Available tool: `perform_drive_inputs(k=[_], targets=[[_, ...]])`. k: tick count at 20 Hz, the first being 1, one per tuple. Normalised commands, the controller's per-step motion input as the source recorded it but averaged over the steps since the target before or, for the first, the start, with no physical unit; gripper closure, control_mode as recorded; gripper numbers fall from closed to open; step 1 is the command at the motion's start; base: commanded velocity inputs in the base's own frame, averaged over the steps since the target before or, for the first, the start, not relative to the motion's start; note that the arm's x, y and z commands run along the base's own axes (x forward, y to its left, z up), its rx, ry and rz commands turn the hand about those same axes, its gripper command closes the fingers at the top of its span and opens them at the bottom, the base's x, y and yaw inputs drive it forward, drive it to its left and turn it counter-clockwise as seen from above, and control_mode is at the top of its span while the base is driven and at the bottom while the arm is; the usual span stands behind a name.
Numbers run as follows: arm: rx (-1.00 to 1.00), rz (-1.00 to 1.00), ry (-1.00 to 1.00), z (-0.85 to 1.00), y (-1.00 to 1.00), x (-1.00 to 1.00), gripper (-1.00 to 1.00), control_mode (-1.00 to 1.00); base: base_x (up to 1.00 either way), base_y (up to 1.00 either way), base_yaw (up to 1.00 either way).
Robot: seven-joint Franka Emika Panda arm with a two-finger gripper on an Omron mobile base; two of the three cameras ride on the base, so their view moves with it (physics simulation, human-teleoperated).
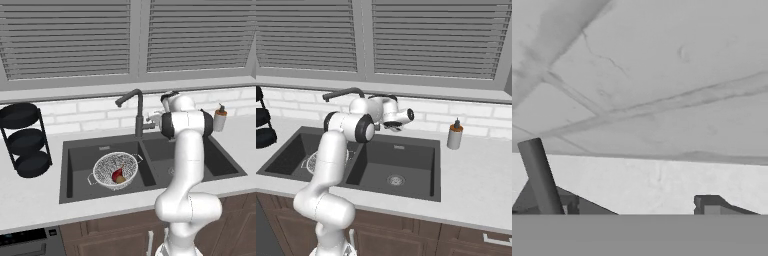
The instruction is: Put the colander in the sink, put the pear, kiwi in the colander, and turn on the sink faucet and pour water over the colander.
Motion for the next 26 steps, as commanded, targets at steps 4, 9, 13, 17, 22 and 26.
perform_drive_inputs(k=[4,9,13,17,22,26], targets=[[0.00,0.00,0.00,-0.12,-0.18,0.17,1.00,-1.00,0.00,0.00,0.00],[0.00,-0.03,0.00,-0.01,-0.69,0.00,1.00,-1.00,0.00,0.00,0.00],[0.00,-0.10,0.00,-0.01,-0.96,0.00,1.00,-1.00,0.00,0.00,0.00],[0.00,-0.13,0.00,-0.04,-1.00,0.00,1.00,-1.00,0.00,0.00,0.00],[0.00,-0.15,0.01,-0.08,-1.00,-0.02,1.00,-1.00,0.00,0.00,0.00],[0.00,-0.17,0.03,-0.18,-1.00,-0.12,1.00,-1.00,0.00,0.00,0.00]])
